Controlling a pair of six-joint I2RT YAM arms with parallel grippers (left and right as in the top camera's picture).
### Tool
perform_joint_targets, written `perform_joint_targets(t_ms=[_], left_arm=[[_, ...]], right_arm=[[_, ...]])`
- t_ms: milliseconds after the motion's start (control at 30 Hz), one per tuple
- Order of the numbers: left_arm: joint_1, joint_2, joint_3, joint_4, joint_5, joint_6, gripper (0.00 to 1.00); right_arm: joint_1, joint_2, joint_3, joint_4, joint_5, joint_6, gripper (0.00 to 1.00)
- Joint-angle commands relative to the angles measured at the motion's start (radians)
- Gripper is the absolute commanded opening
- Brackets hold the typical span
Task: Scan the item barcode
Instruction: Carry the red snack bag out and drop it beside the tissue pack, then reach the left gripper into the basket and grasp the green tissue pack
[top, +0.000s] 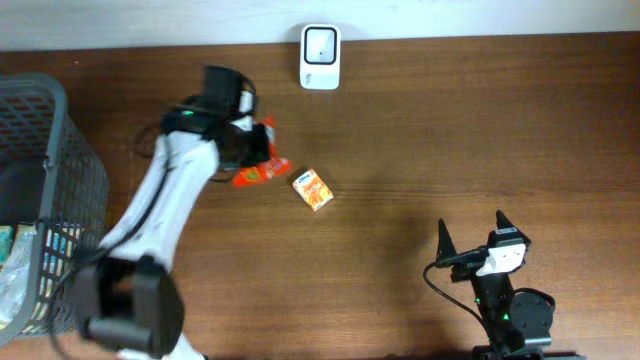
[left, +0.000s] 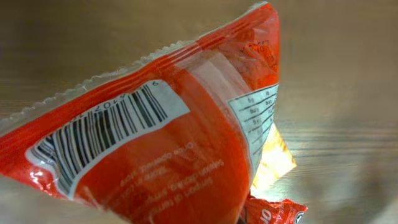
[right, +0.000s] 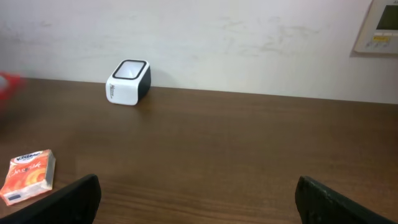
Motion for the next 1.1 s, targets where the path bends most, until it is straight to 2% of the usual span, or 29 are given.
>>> perform_joint_targets(t_ms=[0, 33, 67, 133, 233, 300, 400, 533, 667, 733, 833, 1000, 1067], left_arm=[[-0.056, 0.107, 0.0, 0.019, 0.085, 0.014, 0.16], [-0.065, 0.125, 0.0, 0.019, 0.085, 0.014, 0.47], [-0.068, 0.131, 0.0, 0.019, 0.085, 0.015, 0.66], [-0.064, 0.127, 0.029, 0.011, 0.084, 0.015, 0.72], [-0.017, 0.11, 0.198, -0.066, 0.064, 0.016, 0.73], [0.077, 0.06, 0.469, -0.216, -0.047, 0.015, 0.72], [0.209, -0.036, 0.687, -0.358, -0.191, -0.018, 0.72], [0.487, -0.124, 0.701, -0.457, -0.269, -0.154, 0.75], [0.717, -0.119, 0.603, -0.451, -0.277, -0.215, 0.72], [0.838, -0.119, 0.454, -0.344, -0.306, -0.214, 0.64], [0.893, -0.119, 0.282, -0.216, -0.383, -0.214, 0.65], [0.961, -0.116, -0.028, 0.107, -0.442, -0.21, 0.68], [0.969, -0.107, -0.097, 0.206, -0.471, -0.156, 0.69]], right_arm=[[-0.006, -0.006, -0.007, -0.003, 0.001, 0.012, 0.99], [-0.006, -0.006, -0.007, -0.003, 0.001, 0.012, 0.99], [-0.006, -0.006, -0.007, -0.003, 0.001, 0.012, 0.99], [-0.006, -0.006, -0.007, -0.003, 0.001, 0.012, 0.98], [-0.006, -0.006, -0.007, -0.003, 0.001, 0.012, 0.99], [-0.006, -0.006, -0.007, -0.003, 0.001, 0.012, 0.99], [-0.006, -0.006, -0.007, -0.003, 0.001, 0.012, 0.98], [-0.006, -0.006, -0.007, -0.003, 0.001, 0.012, 0.98], [-0.006, -0.006, -0.007, -0.003, 0.001, 0.012, 0.99], [-0.006, -0.006, -0.007, -0.003, 0.001, 0.012, 0.99], [-0.006, -0.006, -0.007, -0.003, 0.001, 0.012, 0.99], [-0.006, -0.006, -0.007, -0.003, 0.001, 0.012, 0.99], [-0.006, -0.006, -0.007, -0.003, 0.001, 0.012, 0.99]])
